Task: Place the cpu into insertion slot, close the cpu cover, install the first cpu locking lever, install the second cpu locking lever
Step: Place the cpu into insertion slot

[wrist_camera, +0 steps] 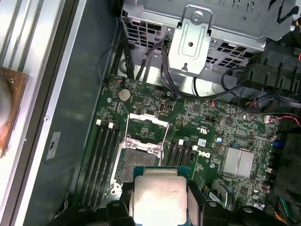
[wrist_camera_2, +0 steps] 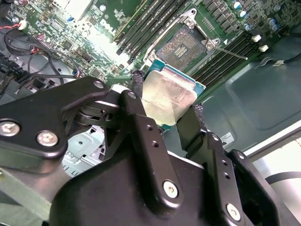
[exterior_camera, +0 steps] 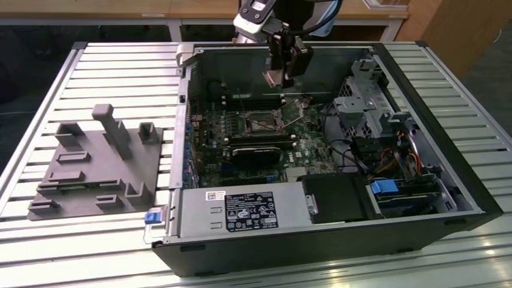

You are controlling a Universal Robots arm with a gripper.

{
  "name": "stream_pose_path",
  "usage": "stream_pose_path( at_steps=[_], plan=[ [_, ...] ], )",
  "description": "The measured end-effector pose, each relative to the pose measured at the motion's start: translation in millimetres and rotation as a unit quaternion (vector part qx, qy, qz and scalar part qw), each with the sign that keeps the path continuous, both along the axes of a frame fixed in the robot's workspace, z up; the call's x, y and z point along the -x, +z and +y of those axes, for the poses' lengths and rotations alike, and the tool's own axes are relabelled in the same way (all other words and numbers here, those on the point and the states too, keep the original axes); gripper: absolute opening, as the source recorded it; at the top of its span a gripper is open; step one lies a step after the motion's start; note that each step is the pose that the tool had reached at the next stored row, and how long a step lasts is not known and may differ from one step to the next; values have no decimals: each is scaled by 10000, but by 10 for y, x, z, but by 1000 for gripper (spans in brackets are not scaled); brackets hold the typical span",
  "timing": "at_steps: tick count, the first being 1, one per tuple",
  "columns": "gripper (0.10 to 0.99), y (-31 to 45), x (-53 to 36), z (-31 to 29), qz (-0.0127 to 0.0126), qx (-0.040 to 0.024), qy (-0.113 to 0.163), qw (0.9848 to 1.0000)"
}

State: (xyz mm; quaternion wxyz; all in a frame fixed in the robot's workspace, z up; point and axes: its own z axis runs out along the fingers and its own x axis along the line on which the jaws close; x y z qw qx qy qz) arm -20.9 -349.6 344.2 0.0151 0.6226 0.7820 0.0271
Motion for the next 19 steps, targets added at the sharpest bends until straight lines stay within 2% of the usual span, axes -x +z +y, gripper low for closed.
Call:
stream_pose_path(
  at_steps=[5, 8, 11, 14, 16, 19],
  plan=[
    [537, -15, 0, 0, 0, 0, -72, 10000],
    [537, -29, 0, 0, -2, 1, -247, 9997],
    [537, -45, 0, 0, -4, 1, -506, 9987],
    [537, -58, 0, 0, -4, 1, -778, 9970],
    [537, -61, 0, 0, -4, 2, -847, 9964],
    [537, -71, 0, 0, -6, 1, -849, 9964]
  ],
)
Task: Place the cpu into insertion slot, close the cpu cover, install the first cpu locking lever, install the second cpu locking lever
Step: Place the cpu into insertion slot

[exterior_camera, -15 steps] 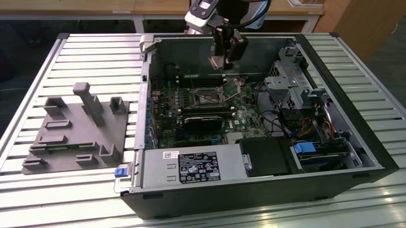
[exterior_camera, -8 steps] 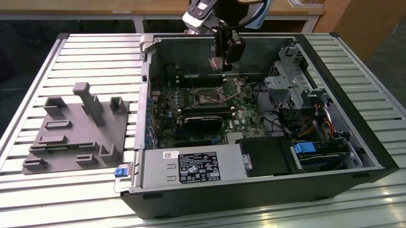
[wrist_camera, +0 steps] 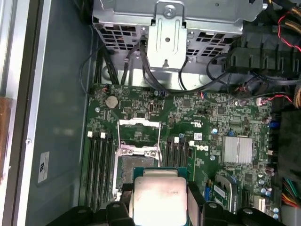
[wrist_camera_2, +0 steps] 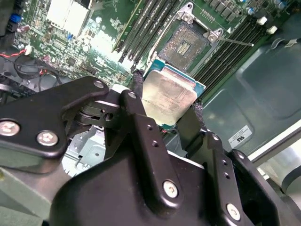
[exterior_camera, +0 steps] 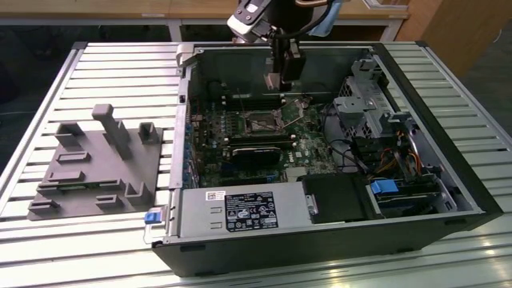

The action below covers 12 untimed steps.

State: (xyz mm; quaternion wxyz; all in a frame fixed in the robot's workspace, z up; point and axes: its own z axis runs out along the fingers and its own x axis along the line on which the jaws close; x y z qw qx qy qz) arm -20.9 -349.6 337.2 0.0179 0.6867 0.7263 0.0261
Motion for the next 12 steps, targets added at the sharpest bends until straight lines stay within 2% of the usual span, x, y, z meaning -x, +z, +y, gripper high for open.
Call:
stream_pose_path(
  at_steps=[12],
  plan=[
    [537, -204, 0, 26, 0, 1, 0, 10000]
  ],
)
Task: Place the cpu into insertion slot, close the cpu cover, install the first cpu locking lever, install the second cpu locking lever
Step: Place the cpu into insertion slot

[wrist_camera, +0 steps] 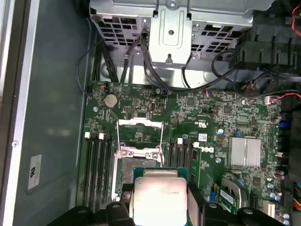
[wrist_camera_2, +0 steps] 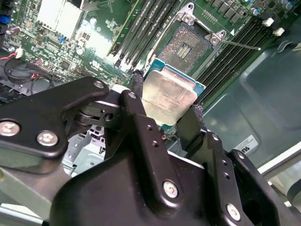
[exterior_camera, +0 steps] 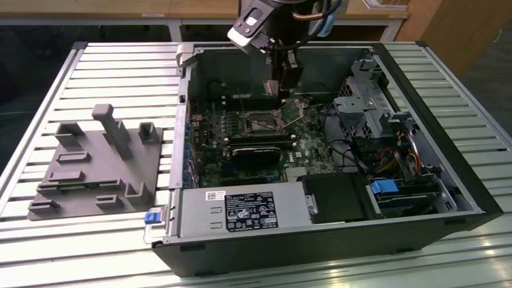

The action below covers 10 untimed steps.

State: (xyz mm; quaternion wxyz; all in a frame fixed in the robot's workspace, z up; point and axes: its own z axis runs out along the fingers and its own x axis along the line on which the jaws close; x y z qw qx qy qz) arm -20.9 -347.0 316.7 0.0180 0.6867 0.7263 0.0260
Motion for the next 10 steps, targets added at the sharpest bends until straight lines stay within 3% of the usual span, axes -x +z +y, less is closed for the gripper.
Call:
stream_pose_path(
  at_steps=[10],
  plan=[
    [537, -171, 18, 36, 0, 0, -1, 10000]
  ],
)
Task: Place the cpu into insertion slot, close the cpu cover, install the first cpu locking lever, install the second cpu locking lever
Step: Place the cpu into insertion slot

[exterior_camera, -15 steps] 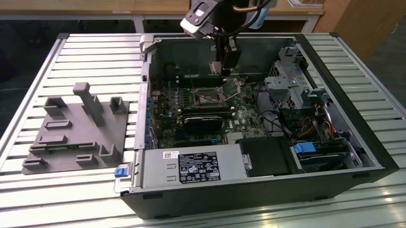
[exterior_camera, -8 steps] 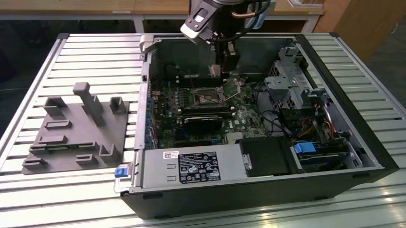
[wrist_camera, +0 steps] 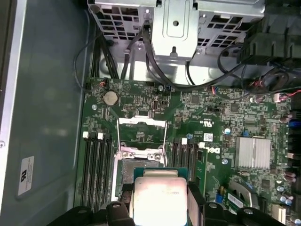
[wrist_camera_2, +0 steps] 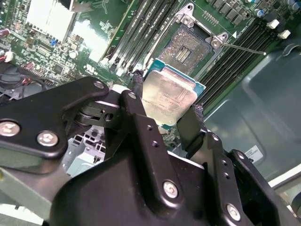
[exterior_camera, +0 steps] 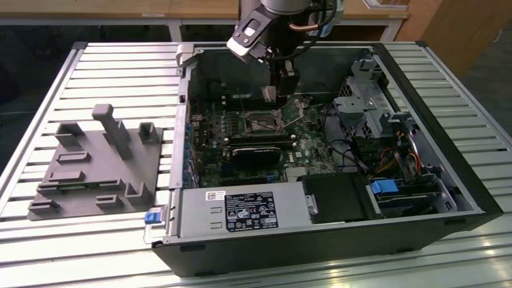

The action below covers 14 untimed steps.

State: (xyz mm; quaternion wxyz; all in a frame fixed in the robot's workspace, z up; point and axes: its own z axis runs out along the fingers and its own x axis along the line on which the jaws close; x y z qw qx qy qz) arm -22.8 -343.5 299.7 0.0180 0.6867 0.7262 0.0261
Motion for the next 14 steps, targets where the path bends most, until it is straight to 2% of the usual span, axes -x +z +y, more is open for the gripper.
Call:
stream_pose_path(
  at_steps=[5, 10, 14],
  plan=[
    [537, -78, 18, 15, 0, 0, 0, 10000],
    [537, -164, 28, 68, 1, 12, 0, 10000],
    [537, -237, 32, 80, 0, 12, 0, 10000]
  ],
)
